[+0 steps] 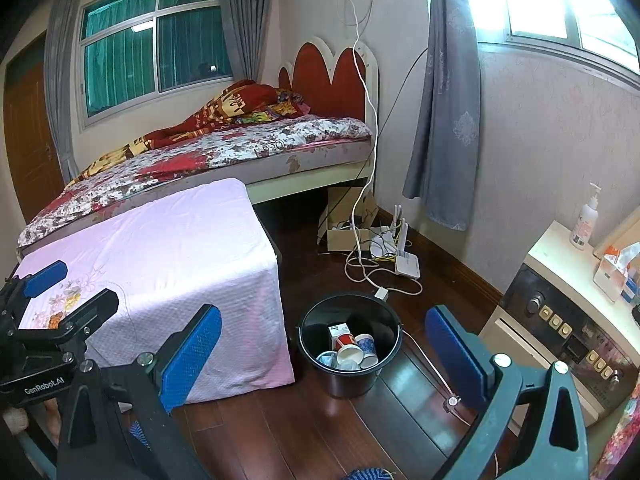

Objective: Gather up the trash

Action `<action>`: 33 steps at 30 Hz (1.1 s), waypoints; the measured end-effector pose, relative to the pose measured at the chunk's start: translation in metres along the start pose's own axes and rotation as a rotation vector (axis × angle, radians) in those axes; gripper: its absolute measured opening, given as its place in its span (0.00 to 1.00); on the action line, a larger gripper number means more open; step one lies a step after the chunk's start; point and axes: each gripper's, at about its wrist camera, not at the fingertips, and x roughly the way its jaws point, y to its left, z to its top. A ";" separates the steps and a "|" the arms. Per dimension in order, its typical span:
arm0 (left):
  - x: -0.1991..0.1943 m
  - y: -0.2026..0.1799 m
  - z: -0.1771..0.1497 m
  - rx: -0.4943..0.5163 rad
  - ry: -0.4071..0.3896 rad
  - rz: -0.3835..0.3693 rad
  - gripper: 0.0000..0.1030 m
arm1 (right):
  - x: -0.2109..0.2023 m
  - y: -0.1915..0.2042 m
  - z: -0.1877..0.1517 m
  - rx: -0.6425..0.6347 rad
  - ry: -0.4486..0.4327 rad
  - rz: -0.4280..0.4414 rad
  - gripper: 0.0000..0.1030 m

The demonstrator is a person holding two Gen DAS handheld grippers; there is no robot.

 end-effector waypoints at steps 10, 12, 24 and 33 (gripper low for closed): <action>0.000 -0.001 0.002 0.003 -0.002 0.005 0.99 | 0.000 -0.001 0.002 -0.003 0.000 0.001 1.00; 0.000 -0.001 0.002 0.004 -0.004 0.007 0.99 | 0.000 -0.001 0.002 -0.002 0.002 0.002 1.00; -0.001 -0.003 0.006 0.007 -0.003 0.004 0.99 | 0.000 -0.002 0.003 -0.004 0.001 0.002 1.00; -0.001 -0.005 0.006 0.010 -0.007 0.012 0.99 | 0.000 -0.002 0.003 -0.006 0.001 0.002 1.00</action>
